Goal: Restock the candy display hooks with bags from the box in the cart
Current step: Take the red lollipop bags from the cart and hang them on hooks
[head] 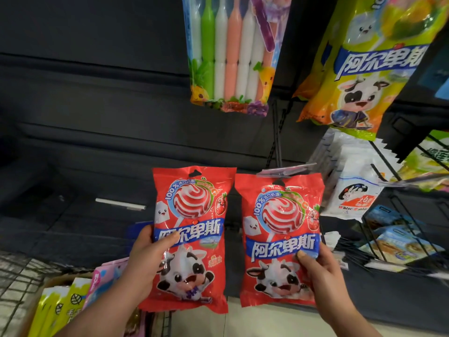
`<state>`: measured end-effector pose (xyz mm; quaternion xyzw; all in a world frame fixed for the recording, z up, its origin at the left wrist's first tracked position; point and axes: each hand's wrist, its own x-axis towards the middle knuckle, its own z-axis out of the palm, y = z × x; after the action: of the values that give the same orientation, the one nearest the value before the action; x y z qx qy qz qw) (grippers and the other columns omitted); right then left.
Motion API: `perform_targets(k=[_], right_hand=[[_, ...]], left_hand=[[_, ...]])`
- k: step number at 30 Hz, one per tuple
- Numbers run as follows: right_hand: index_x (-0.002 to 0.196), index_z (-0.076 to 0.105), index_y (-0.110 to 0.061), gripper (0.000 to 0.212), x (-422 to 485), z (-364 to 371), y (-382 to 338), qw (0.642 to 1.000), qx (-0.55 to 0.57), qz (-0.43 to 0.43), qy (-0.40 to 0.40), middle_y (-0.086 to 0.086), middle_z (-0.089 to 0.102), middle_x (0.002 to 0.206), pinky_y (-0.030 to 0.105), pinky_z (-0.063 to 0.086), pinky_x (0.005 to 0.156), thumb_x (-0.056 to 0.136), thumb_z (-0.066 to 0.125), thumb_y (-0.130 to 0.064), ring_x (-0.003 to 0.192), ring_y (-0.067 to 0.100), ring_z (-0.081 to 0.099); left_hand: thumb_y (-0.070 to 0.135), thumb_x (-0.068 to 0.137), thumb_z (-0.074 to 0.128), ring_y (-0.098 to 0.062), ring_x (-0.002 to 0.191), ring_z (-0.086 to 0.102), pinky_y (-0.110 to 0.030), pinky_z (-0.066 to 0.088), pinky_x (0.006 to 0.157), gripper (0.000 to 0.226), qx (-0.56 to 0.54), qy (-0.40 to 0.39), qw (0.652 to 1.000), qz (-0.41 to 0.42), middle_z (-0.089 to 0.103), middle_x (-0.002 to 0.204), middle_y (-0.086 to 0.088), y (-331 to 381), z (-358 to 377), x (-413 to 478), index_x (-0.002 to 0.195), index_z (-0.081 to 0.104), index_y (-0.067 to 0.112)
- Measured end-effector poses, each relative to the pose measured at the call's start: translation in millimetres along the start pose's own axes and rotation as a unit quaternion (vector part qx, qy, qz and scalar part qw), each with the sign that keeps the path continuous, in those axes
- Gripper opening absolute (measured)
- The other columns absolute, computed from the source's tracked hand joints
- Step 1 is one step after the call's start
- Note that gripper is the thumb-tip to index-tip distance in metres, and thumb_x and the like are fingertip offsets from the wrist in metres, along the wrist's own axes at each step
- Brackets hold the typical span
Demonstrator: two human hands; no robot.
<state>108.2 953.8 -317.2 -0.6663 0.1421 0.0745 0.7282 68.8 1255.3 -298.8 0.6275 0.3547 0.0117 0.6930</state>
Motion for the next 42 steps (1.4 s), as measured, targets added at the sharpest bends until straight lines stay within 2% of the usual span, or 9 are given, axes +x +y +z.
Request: perform_targets(k=[5, 7, 11, 17, 29, 34, 38, 39, 42], right_hand=[[0.106, 0.063, -0.014, 0.022, 9, 13, -7, 1.0, 0.013, 0.001, 0.007, 0.015, 0.074, 0.095, 0.047, 0.057, 0.076, 0.09, 0.056, -0.001, 0.084, 0.034, 0.072], [0.102, 0.062, -0.014, 0.019, 14, 19, -10, 1.0, 0.016, 0.0, 0.011, 0.013, 0.074, 0.092, 0.041, 0.057, 0.071, 0.09, 0.056, -0.002, 0.079, 0.029, 0.072], [0.098, 0.062, -0.016, 0.015, 24, 28, -12, 0.999, 0.035, 0.014, 0.033, 0.014, 0.073, 0.094, 0.043, 0.056, 0.075, 0.091, 0.056, -0.004, 0.081, 0.031, 0.07], [0.107, 0.059, -0.014, 0.018, 40, 32, -15, 0.999, 0.016, 0.023, 0.029, 0.017, 0.072, 0.098, 0.05, 0.056, 0.081, 0.09, 0.059, -0.008, 0.087, 0.036, 0.07], [0.12, 0.057, -0.008, 0.03, 109, 47, -29, 0.999, -0.008, 0.003, 0.052, 0.015, 0.068, 0.104, 0.035, 0.054, 0.073, 0.09, 0.057, -0.006, 0.083, 0.025, 0.066], [0.12, 0.059, -0.011, 0.031, 160, 54, -28, 0.997, -0.047, -0.016, 0.053, 0.014, 0.067, 0.109, 0.043, 0.053, 0.088, 0.09, 0.058, -0.01, 0.094, 0.029, 0.064], [0.126, 0.056, -0.008, 0.04, 174, 53, -24, 0.993, -0.106, -0.002, 0.046, 0.012, 0.065, 0.12, 0.029, 0.05, 0.072, 0.087, 0.064, -0.013, 0.095, 0.024, 0.061], [0.131, 0.051, -0.009, 0.048, 165, 52, -24, 0.992, -0.118, -0.002, 0.048, 0.009, 0.061, 0.126, 0.026, 0.049, 0.074, 0.087, 0.067, -0.015, 0.101, 0.022, 0.06], [0.142, 0.039, -0.011, 0.063, 121, 44, -14, 0.989, -0.142, -0.027, 0.044, 0.006, 0.049, 0.141, 0.027, 0.041, 0.097, 0.088, 0.067, -0.024, 0.117, 0.014, 0.049]], left_hand=[[0.015, 0.083, 0.072, -0.03, 0.09, 0.07, -0.045, 0.055, 0.08, 0.027, 0.003, -0.009, 1.0, 0.008, 0.072, 0.1, -0.01, -1, -3, 0, 0.108, 0.06, 0.014], [0.016, 0.083, 0.072, -0.03, 0.091, 0.07, -0.048, 0.055, 0.082, 0.029, 0.006, -0.012, 1.0, 0.007, 0.072, 0.101, -0.01, -1, -4, 1, 0.11, 0.06, 0.014], [0.019, 0.082, 0.073, -0.031, 0.091, 0.071, -0.054, 0.054, 0.087, 0.031, 0.014, -0.023, 1.0, 0.001, 0.073, 0.102, -0.01, -1, -4, 2, 0.111, 0.06, 0.015], [0.023, 0.082, 0.072, -0.03, 0.092, 0.071, -0.055, 0.053, 0.088, 0.031, 0.024, -0.033, 0.999, -0.005, 0.073, 0.102, -0.008, 1, 0, 3, 0.11, 0.058, 0.019], [0.02, 0.082, 0.072, -0.027, 0.088, 0.072, -0.051, 0.055, 0.085, 0.03, 0.026, -0.048, 0.998, -0.01, 0.074, 0.099, -0.007, -9, 20, 10, 0.109, 0.059, 0.019], [0.017, 0.082, 0.071, -0.025, 0.088, 0.071, -0.043, 0.056, 0.077, 0.03, 0.024, -0.058, 0.998, 0.001, 0.073, 0.098, -0.006, -19, 35, 14, 0.109, 0.059, 0.017], [0.015, 0.082, 0.071, -0.024, 0.089, 0.072, -0.041, 0.056, 0.078, 0.03, 0.019, -0.071, 0.997, 0.006, 0.073, 0.1, -0.006, -26, 44, 15, 0.109, 0.059, 0.016], [0.014, 0.082, 0.071, -0.023, 0.088, 0.072, -0.04, 0.056, 0.077, 0.029, 0.02, -0.075, 0.997, 0.007, 0.074, 0.099, -0.006, -27, 45, 14, 0.108, 0.059, 0.016], [0.011, 0.083, 0.07, -0.017, 0.082, 0.073, -0.03, 0.055, 0.068, 0.025, 0.016, -0.094, 0.995, 0.012, 0.075, 0.094, -0.002, -30, 49, 9, 0.104, 0.059, 0.019]])
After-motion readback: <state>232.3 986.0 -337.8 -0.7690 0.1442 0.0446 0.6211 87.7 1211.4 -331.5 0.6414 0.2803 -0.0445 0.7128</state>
